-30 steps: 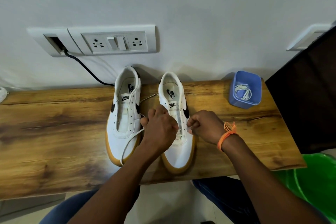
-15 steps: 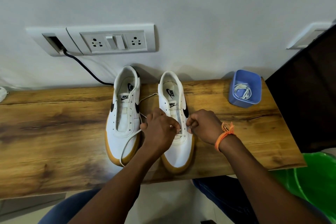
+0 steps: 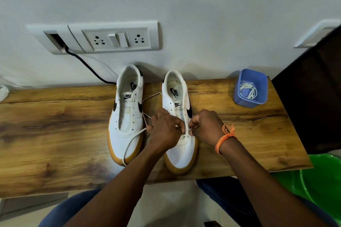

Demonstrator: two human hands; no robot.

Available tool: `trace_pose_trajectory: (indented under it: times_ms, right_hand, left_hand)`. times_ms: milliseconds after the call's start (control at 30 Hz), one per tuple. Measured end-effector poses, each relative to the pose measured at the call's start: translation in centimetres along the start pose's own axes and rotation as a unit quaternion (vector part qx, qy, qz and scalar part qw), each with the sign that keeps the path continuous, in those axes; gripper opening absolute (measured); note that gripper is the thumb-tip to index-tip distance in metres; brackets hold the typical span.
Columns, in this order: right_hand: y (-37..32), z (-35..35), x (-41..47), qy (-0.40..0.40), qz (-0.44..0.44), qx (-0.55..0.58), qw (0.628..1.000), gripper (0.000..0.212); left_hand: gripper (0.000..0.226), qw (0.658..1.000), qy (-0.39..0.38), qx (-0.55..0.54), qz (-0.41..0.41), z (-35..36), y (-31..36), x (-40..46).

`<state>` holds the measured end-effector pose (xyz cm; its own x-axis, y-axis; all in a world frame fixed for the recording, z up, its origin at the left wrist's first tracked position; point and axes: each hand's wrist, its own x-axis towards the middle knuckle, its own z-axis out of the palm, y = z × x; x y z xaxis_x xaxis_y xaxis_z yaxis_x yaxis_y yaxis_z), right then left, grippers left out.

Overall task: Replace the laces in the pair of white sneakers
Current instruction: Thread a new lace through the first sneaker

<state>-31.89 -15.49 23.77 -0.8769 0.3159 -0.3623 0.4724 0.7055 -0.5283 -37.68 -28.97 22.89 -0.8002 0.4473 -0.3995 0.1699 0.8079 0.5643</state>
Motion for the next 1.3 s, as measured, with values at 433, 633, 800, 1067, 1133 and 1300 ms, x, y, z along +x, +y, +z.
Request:
trace_pose_trajectory:
  times_ms: [433, 633, 800, 1067, 1133, 1300]
  right_hand:
    - [2.9, -5.7, -0.4, 0.051, 0.109, 0.062, 0.991, 0.015]
    - [4.9, -7.5, -0.4, 0.198, 0.124, -0.059, 0.970, 0.009]
    - [1.4, -3.6, -0.2, 0.026, 0.062, 0.094, 0.993, 0.034]
    - [-0.9, 0.4, -0.4, 0.064, -0.017, 0.005, 0.998, 0.009]
    - [-0.4, 0.4, -0.2, 0.050, -0.017, -0.010, 0.999, 0.012]
    - [2.5, -2.7, 0.9, 0.089, 0.075, -0.070, 0.991, 0.012]
  left_hand:
    - [0.013, 0.997, 0.002, 0.073, 0.012, -2.2, 0.2, 0.0]
    - [0.011, 0.995, -0.077, -0.039, 0.048, -4.1, -0.5, 1.3]
    - [0.031, 0.988, 0.105, -0.013, 0.114, -6.6, -1.1, 2.4]
    - [0.042, 0.983, 0.029, 0.011, 0.181, -4.2, -1.7, 2.2]
    - [0.033, 0.983, 0.032, 0.008, 0.181, -4.4, -1.7, 2.3]
    - [0.030, 0.985, 0.024, -0.016, 0.169, -4.9, -2.0, 2.3]
